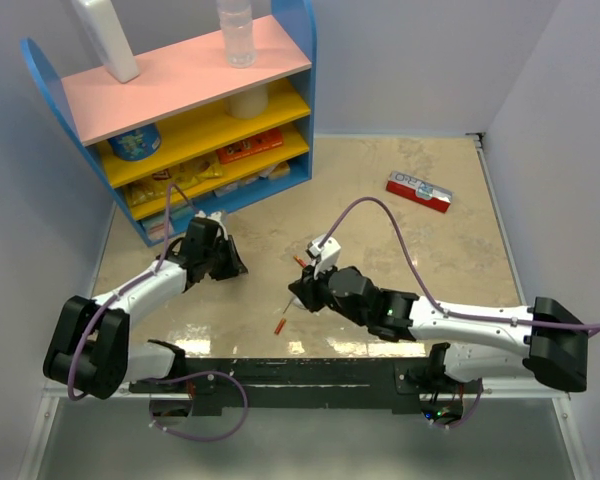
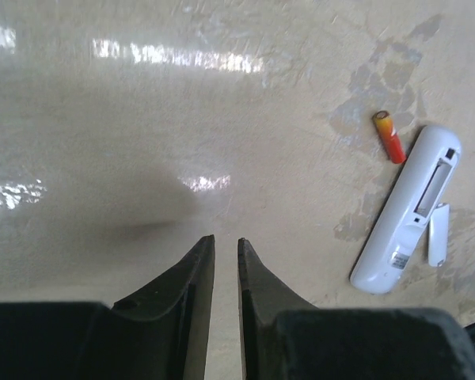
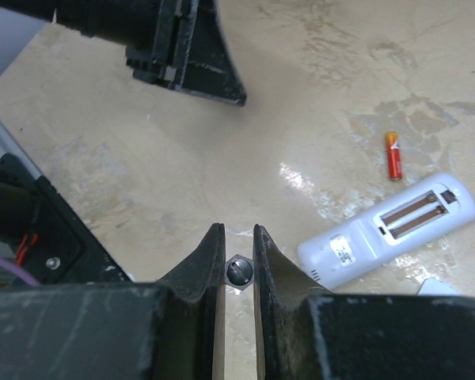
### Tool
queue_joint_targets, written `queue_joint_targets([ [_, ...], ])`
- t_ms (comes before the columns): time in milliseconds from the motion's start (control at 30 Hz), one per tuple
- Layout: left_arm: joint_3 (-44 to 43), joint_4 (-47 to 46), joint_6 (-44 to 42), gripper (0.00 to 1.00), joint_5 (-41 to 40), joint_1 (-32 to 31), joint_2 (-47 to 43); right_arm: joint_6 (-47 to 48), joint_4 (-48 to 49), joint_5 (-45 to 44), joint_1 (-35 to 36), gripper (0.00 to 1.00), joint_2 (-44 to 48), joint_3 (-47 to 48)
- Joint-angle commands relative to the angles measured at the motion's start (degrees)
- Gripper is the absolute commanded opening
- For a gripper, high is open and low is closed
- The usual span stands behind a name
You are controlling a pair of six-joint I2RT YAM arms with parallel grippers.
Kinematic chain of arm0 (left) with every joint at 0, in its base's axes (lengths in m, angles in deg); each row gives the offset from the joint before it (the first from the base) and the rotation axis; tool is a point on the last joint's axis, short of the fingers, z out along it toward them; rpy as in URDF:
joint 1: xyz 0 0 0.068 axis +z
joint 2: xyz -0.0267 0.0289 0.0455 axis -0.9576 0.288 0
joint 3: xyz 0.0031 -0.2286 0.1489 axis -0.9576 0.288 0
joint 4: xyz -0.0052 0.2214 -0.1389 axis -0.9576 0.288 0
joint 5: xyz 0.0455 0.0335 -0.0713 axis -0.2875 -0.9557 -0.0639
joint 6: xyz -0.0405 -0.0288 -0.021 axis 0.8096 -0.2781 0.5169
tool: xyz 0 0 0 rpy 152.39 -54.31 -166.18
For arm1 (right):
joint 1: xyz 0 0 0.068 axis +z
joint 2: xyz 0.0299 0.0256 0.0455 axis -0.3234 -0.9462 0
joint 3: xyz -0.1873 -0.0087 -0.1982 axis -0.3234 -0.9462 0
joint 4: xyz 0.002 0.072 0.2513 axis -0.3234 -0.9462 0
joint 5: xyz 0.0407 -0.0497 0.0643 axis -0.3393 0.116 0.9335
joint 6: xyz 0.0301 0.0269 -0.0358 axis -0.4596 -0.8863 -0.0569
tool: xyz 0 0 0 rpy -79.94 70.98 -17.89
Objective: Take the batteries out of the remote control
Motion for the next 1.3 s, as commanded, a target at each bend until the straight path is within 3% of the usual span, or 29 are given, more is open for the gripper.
queue_joint_targets([
  [0, -6.1, 2.9, -2.9, 0.23, -2.3, 0.4, -1.5, -6.2, -14.0, 3.8, -1.8, 0.0, -1.4, 8.1],
  [233, -5.0, 2.8, -4.9, 0.25, -0.7, 0.4, -2.2, -21.5, -25.0, 10.4, -16.2, 0.0, 10.8, 3.8],
  [367, -3.9, 1.9, -5.4, 0.26, 2.1, 0.4, -2.7, -20.4, -31.6, 10.3, -24.6, 0.0, 13.3, 2.7],
  [467, -4.3, 2.3, -5.9, 0.26, 2.7, 0.4, -2.6, -17.6, -32.5, 16.5, -29.2, 0.0, 12.1, 2.0],
  [600, -4.5, 3.4, -6.3, 0.26, 2.5, 0.4, -2.9, -18.6, -34.1, 22.7, -32.2, 0.0, 9.4, 1.7],
  [700, -4.6, 3.2, -6.5, 0.26, 2.7, 0.4, -3.1, -22.3, -29.4, 27.5, -32.4, 0.0, 10.7, -2.9],
  [933, -4.4, 3.0, -6.4, 0.27, 3.3, 0.4, -3.7, -21.4, -26.5, 25.4, -35.6, 0.0, 4.1, -6.3],
  [967, -4.3, 3.0, -6.4, 0.27, 3.2, 0.4, -4.0, -21.4, -25.9, 24.4, -36.4, 0.03, 3.7, -7.2],
  [1000, -4.3, 3.0, -6.3, 0.27, 3.1, 0.4, -4.2, -21.4, -25.8, 23.2, -36.6, 0.15, 3.2, -7.3],
  [1100, -3.9, 2.9, -6.1, 0.27, 3.0, 0.4, -4.8, -22.8, -25.7, 18.3, -37.4, 0.29, 2.4, -7.2],
  [1133, -3.8, 2.9, -6.0, 0.27, 2.9, 0.4, -4.8, -23.1, -24.8, 17.6, -37.7, 0.41, 2.4, -7.3],
  [1267, -3.3, 2.7, -5.9, 0.27, 2.7, 0.3, -5.4, -23.1, -22.6, 14.6, -39.9, 0.4, 0.4, -6.7],
])
